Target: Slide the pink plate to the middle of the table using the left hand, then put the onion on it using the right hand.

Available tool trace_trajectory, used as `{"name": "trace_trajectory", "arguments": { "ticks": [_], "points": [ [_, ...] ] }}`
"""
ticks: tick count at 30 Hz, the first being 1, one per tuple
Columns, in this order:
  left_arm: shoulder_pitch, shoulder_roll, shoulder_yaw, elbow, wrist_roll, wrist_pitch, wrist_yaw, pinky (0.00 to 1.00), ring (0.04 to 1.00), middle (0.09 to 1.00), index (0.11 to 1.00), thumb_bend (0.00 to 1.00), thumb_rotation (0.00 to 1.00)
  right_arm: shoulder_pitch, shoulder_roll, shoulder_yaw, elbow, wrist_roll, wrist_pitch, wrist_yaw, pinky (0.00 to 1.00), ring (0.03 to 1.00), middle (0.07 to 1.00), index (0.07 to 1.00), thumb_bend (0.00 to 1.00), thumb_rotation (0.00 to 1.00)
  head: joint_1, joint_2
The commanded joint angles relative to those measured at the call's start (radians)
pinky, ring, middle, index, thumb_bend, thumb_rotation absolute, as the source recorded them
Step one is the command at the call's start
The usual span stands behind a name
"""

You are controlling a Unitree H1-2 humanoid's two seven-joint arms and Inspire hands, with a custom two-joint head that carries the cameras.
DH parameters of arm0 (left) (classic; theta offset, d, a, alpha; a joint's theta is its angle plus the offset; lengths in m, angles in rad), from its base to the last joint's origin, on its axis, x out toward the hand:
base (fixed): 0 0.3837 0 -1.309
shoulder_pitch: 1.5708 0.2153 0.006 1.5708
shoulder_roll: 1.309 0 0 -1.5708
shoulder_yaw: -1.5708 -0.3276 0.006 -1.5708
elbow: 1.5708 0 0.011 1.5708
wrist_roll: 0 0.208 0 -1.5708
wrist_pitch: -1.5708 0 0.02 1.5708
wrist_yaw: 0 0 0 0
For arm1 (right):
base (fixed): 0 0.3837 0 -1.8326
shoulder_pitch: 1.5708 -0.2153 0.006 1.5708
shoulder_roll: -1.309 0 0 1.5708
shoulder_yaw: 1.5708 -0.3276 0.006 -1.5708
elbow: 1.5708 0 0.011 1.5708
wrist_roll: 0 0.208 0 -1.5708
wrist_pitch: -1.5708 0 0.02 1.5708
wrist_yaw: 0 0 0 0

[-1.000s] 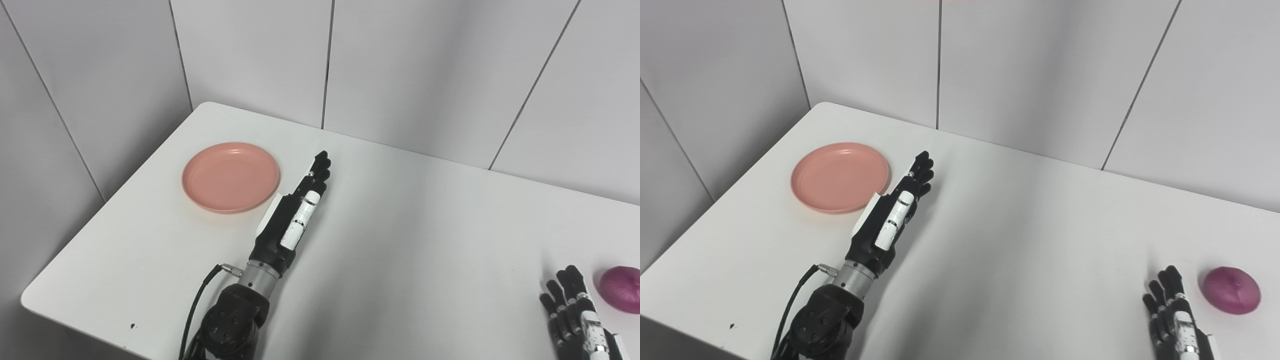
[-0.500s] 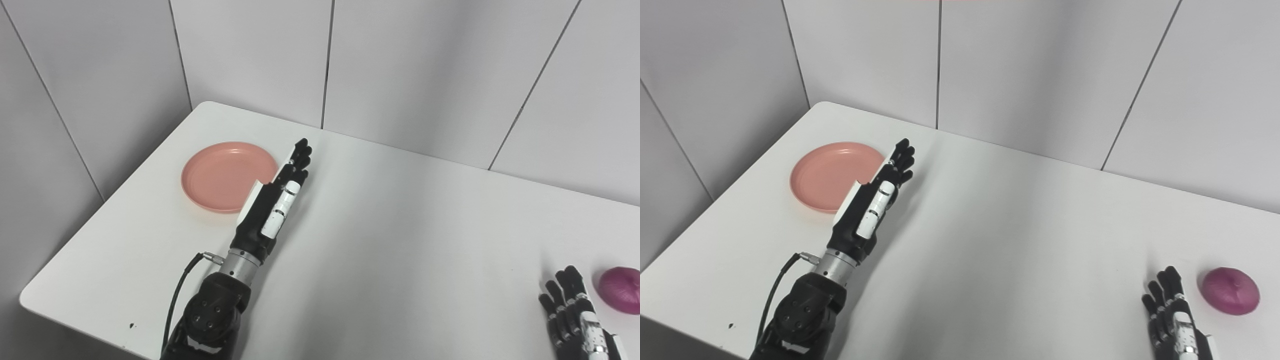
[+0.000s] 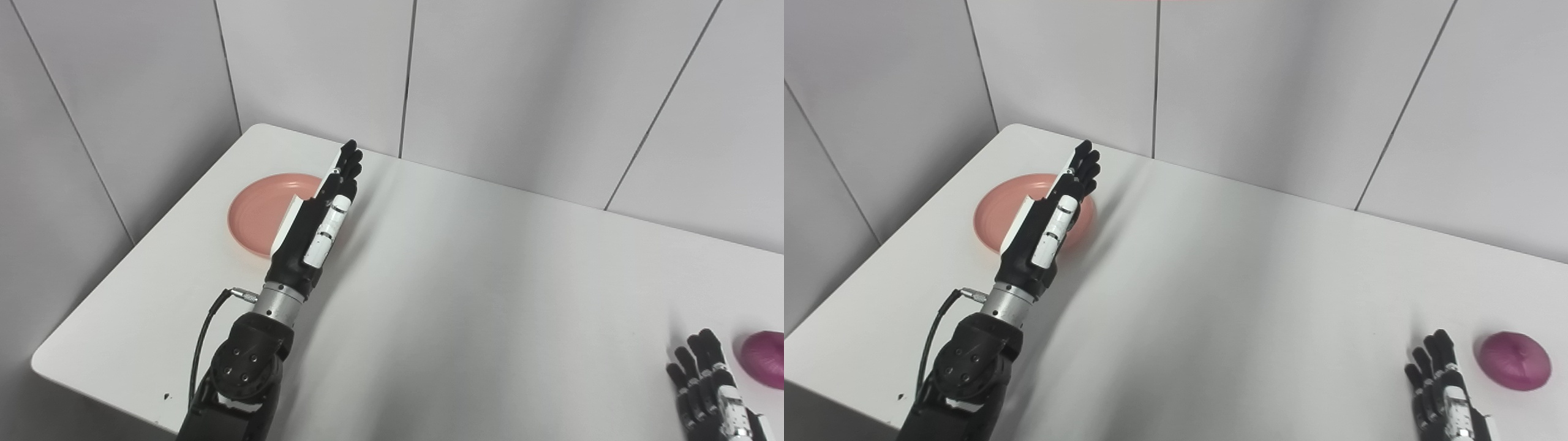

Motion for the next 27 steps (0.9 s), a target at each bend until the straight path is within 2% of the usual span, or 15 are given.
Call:
{"name": "trace_trajectory", "arguments": {
  "ticks": [1,6,11,16,20,27],
  "points": [
    [-0.041,0.006,0.015,-0.035,-0.008,-0.008,0.019,0.99,0.989,0.996,0.977,0.48,1.0,0.033,0.006,0.009,0.05,-0.006,0.034,-0.001,1.0,1.0,1.0,1.0,0.25,1.0,0.0,-0.001],
    [-0.05,0.011,0.032,-0.045,0.002,0.008,0.034,1.0,0.986,0.993,0.975,0.46,1.0,0.035,0.005,0.008,0.049,-0.01,0.035,-0.004,1.0,1.0,1.0,1.0,0.29,1.0,0.001,-0.002],
    [-0.063,0.014,0.05,-0.042,0.023,-0.004,0.056,0.97,0.967,0.981,0.964,0.44,1.0,0.034,0.008,0.006,0.048,-0.006,0.036,-0.003,1.0,1.0,1.0,1.0,0.22,1.0,0.002,-0.003],
    [-0.067,0.021,0.066,-0.032,0.018,-0.014,0.07,0.94,0.963,0.984,0.968,0.45,1.0,0.035,0.008,0.006,0.044,-0.006,0.042,-0.006,1.0,1.0,1.0,1.0,0.21,1.0,0.002,-0.005],
    [-0.066,0.029,0.076,-0.034,0.012,-0.017,0.071,0.96,0.975,0.996,0.98,0.45,1.0,0.029,0.006,0.005,0.062,-0.004,0.026,0.001,1.0,1.0,1.0,1.0,0.21,1.0,0.003,-0.006],
    [-0.073,0.05,0.103,-0.039,0.025,-0.038,0.084,0.97,0.985,0.997,0.98,0.43,1.0,0.03,0.007,0.005,0.05,0.002,0.047,-0.002,1.0,1.0,1.0,1.0,0.16,1.0,0.004,-0.01]
  ]
}}
